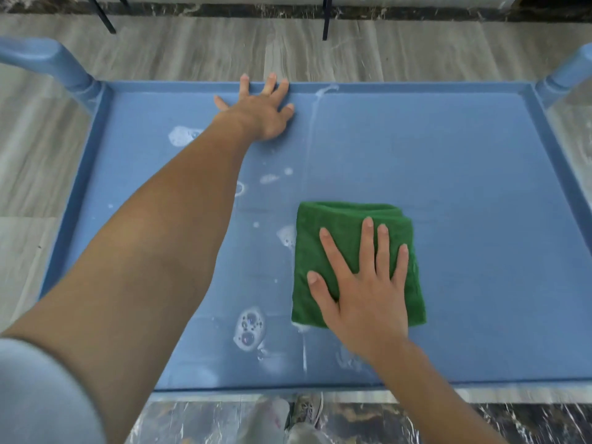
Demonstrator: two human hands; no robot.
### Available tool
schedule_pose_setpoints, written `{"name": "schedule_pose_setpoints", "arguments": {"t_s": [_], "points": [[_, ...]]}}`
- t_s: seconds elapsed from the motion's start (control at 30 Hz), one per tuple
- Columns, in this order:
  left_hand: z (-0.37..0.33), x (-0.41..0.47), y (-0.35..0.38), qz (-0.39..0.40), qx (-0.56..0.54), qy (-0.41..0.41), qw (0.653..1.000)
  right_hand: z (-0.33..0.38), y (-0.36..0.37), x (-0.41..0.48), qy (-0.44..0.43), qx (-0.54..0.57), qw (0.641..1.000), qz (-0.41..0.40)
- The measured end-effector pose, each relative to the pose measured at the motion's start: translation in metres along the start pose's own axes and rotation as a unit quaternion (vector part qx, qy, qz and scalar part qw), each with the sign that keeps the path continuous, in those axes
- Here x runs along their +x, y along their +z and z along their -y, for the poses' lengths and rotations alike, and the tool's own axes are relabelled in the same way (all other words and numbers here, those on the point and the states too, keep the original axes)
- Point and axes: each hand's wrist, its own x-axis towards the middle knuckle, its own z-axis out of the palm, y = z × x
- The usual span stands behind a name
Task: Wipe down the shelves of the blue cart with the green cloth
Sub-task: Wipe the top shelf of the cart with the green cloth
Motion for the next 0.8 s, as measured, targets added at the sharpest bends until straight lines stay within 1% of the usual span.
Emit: {"name": "schedule_pose_setpoints", "arguments": {"t_s": [0.17, 0.3, 0.57, 0.67, 0.8], "points": [[0.002, -0.001, -0.001, 0.000, 0.011, 0.008, 1.000, 0.006, 0.002, -0.074, 0.001, 0.011, 1.000, 0.010], [0.005, -0.002, -0.004, -0.002, -0.004, 0.020, 1.000, 0.011, -0.001, -0.078, 0.013, 0.008, 1.000, 0.017], [0.004, 0.002, -0.015, -0.016, -0.010, 0.041, 0.999, 0.023, 0.008, -0.036, 0.077, -0.005, 0.997, 0.006], [0.003, 0.005, -0.017, -0.027, -0.006, 0.044, 0.999, 0.030, 0.008, 0.003, 0.094, -0.005, 0.996, -0.011], [0.007, 0.010, -0.012, -0.051, 0.032, 0.062, 0.996, 0.032, 0.006, 0.068, 0.118, -0.002, 0.993, -0.026]]}}
